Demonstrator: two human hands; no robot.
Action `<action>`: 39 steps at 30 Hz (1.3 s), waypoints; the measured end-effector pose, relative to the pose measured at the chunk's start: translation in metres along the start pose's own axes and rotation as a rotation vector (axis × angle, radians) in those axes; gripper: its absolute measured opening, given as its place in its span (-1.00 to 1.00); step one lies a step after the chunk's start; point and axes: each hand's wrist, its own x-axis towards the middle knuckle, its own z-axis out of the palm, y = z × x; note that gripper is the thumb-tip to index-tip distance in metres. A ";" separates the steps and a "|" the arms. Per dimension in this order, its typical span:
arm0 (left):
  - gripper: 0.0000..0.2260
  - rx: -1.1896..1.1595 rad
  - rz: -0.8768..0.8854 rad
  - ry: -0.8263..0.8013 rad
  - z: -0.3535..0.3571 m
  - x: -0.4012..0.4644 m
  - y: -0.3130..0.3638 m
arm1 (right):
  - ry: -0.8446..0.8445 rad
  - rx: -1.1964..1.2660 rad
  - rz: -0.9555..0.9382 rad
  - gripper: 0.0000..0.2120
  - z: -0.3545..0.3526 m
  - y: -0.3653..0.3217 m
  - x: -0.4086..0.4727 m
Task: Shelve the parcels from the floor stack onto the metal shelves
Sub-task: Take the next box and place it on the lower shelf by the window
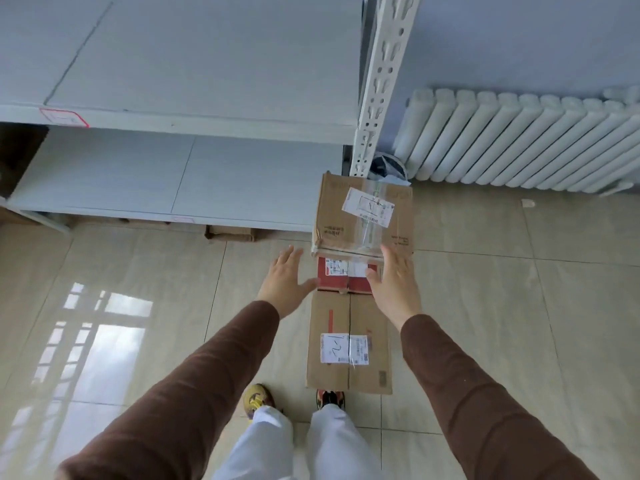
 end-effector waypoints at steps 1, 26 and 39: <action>-0.29 -0.014 -0.030 -0.026 0.015 0.001 -0.005 | -0.033 -0.003 0.017 -0.43 0.010 0.012 -0.001; -0.20 -0.387 -0.588 -0.317 0.253 -0.008 -0.136 | -0.444 0.331 0.818 -0.52 0.191 0.182 -0.035; -0.41 -0.598 -0.726 -0.022 0.180 -0.093 -0.169 | -0.530 0.238 0.556 -0.40 0.164 0.072 -0.086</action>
